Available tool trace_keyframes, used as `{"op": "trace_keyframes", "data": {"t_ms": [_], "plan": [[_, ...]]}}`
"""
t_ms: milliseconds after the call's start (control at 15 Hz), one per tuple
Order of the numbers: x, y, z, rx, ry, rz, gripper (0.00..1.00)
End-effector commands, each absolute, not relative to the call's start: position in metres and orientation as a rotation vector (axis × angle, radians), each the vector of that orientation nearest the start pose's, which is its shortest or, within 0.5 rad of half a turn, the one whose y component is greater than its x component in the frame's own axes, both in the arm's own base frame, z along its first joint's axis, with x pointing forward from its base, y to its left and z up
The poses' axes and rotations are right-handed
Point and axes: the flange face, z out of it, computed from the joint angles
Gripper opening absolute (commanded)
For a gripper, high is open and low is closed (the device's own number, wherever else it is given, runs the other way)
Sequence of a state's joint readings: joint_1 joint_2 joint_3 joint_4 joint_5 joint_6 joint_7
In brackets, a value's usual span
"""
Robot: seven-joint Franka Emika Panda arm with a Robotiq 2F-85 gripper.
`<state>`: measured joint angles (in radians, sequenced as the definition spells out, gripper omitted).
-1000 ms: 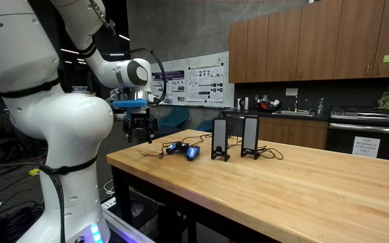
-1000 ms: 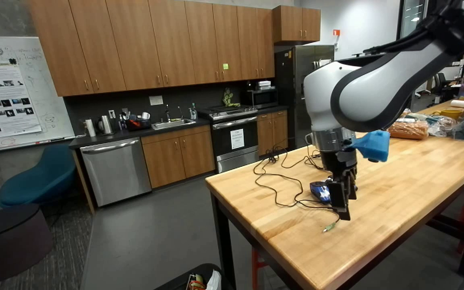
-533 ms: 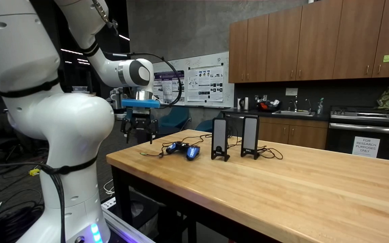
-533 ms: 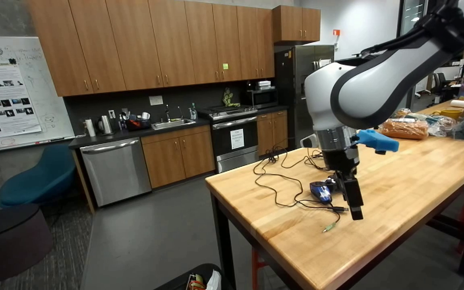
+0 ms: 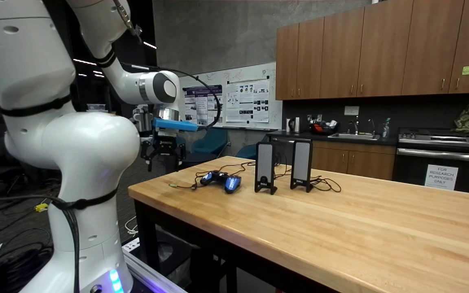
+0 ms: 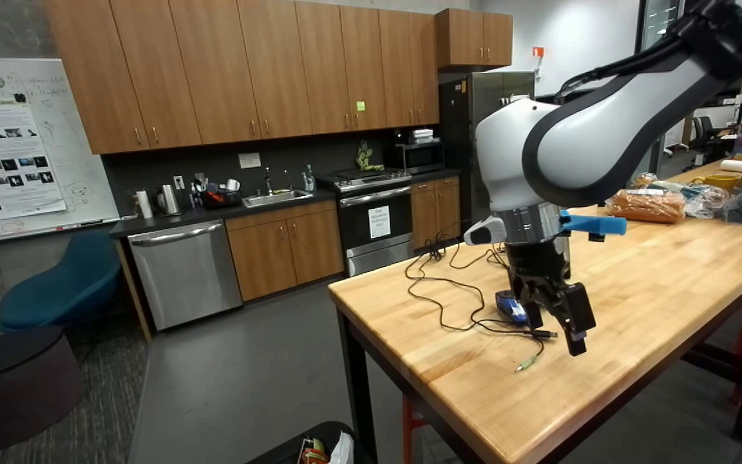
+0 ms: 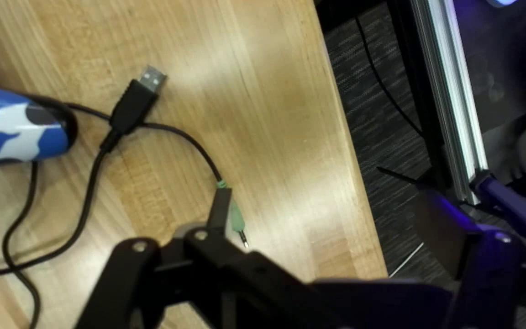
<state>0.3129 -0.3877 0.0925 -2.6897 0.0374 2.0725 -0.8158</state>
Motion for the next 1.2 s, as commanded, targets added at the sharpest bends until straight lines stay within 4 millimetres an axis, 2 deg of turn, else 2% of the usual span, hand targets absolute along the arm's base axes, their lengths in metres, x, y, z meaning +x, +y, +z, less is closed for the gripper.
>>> {"op": "trace_keyframes", "data": {"t_ms": [0,200,267,533,1133], "plan": [[0.3309,0.1506,0.3372,-2.330,-1.929,0.339,1.00],[0.3331,0.1534,0.3369,-2.192,-2.030,0.332,1.00],[0.3278,0.1513,0.3348,-2.277,-1.991,0.332,1.00],[0.3300,0.1518,0.3337,-2.223,-2.031,0.330,1.00],[0.3312,0.1524,0.3340,-2.217,-2.033,0.335,1.00]]}}
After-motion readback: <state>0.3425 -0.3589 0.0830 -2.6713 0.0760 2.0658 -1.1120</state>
